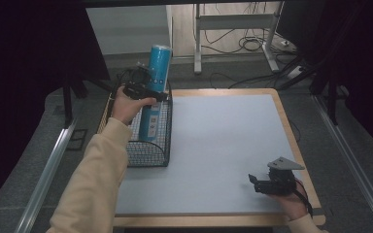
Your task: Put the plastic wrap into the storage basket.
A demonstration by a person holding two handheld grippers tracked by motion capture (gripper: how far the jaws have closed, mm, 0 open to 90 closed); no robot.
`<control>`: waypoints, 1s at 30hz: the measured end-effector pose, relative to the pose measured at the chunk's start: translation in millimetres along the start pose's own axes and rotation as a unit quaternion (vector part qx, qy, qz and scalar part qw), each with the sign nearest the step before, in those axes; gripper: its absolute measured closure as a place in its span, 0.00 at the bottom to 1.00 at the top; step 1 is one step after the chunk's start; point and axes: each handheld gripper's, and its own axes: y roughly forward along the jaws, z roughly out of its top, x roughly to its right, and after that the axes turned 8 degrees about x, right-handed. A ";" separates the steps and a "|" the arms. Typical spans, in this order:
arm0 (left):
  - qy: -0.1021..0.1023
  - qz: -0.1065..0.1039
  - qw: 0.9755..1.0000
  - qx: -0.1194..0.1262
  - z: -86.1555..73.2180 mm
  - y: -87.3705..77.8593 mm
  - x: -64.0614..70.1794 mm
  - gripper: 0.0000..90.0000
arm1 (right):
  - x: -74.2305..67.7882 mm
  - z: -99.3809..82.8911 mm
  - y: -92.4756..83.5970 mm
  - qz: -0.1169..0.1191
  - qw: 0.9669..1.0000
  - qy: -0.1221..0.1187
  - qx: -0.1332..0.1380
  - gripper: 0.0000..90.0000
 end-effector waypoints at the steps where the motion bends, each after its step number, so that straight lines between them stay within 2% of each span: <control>1: -0.001 0.001 1.000 -0.002 -1.3 1.2 -1.1 0.36 | -0.1 0.1 0.0 0.000 1.000 0.000 0.000 0.13; 10: -0.002 0.019 1.000 -0.023 -12.3 12.5 -10.4 0.36 | 0.0 0.1 -0.2 0.001 1.000 -0.001 0.002 0.13; 14: -0.001 0.028 0.999 -0.025 -15.0 16.5 -13.6 0.36 | -0.3 0.1 -0.2 0.002 1.000 -0.002 0.002 0.13; 18: 0.001 0.035 0.999 -0.038 -15.6 22.0 -16.5 0.36 | 0.0 -0.1 0.2 0.001 1.000 -0.002 0.001 0.13; 26: 0.001 0.038 0.997 -0.061 -20.5 35.7 -21.7 0.36 | 0.4 0.0 -0.6 -0.001 1.000 -0.001 0.002 0.13; 30: 0.004 0.045 0.997 -0.061 -21.6 39.2 -23.6 0.36 | 0.1 -0.1 -0.6 0.000 1.000 -0.002 0.002 0.13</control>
